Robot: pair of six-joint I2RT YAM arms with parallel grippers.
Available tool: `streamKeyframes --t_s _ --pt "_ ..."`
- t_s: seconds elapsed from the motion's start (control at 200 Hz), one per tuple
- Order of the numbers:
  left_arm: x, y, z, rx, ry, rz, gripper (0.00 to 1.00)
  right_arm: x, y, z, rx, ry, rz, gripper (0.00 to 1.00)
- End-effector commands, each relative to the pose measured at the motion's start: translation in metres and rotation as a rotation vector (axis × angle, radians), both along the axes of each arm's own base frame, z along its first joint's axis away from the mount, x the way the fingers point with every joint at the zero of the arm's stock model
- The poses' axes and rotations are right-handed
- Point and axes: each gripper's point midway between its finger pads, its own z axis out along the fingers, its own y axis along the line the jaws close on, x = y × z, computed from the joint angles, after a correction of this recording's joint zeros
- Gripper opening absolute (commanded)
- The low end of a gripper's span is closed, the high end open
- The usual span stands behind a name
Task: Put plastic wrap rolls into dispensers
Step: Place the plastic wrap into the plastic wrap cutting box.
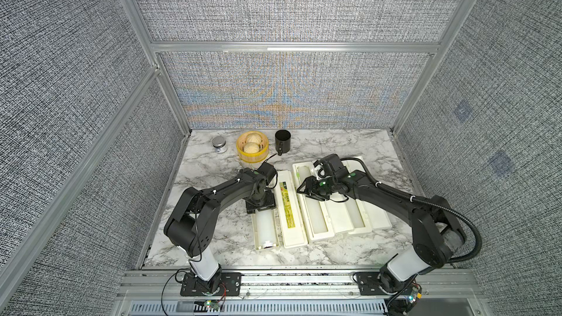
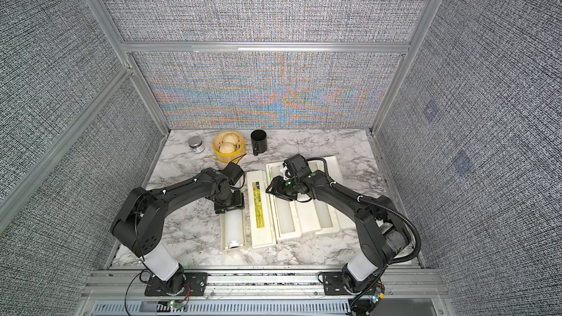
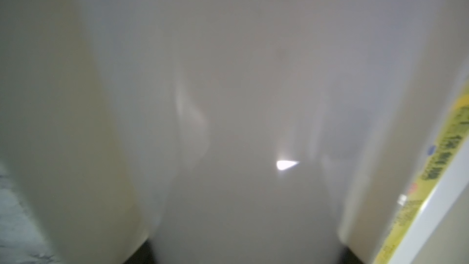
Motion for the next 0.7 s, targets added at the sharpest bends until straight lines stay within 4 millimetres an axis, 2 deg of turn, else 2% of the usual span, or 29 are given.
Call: streamKeyframes --t_s 0.0,0.22,0.405,0.53,0.62,0.696 --pt "0.008 -0.003 0.012 -0.014 -0.039 0.0 0.8 0.001 -0.001 0.003 -0.009 -0.017 0.006 0.55" --pt "0.017 -0.011 0.043 -0.064 -0.092 -0.001 0.86 -0.004 -0.01 0.004 -0.125 -0.057 0.025 0.58" --pt "0.019 0.001 0.066 -0.071 -0.14 0.006 0.86 -0.012 -0.01 0.006 -0.324 -0.118 0.069 0.6" --pt "0.014 0.02 0.067 -0.061 -0.147 0.028 0.84 -0.018 0.002 -0.002 -0.43 -0.132 0.103 0.61" --pt "0.006 0.036 0.058 -0.046 -0.131 0.046 0.8 -0.021 0.012 -0.012 -0.495 -0.124 0.135 0.62" --pt "0.003 0.043 0.051 -0.052 -0.129 0.047 0.76 -0.022 0.018 -0.02 -0.573 -0.127 0.153 0.71"
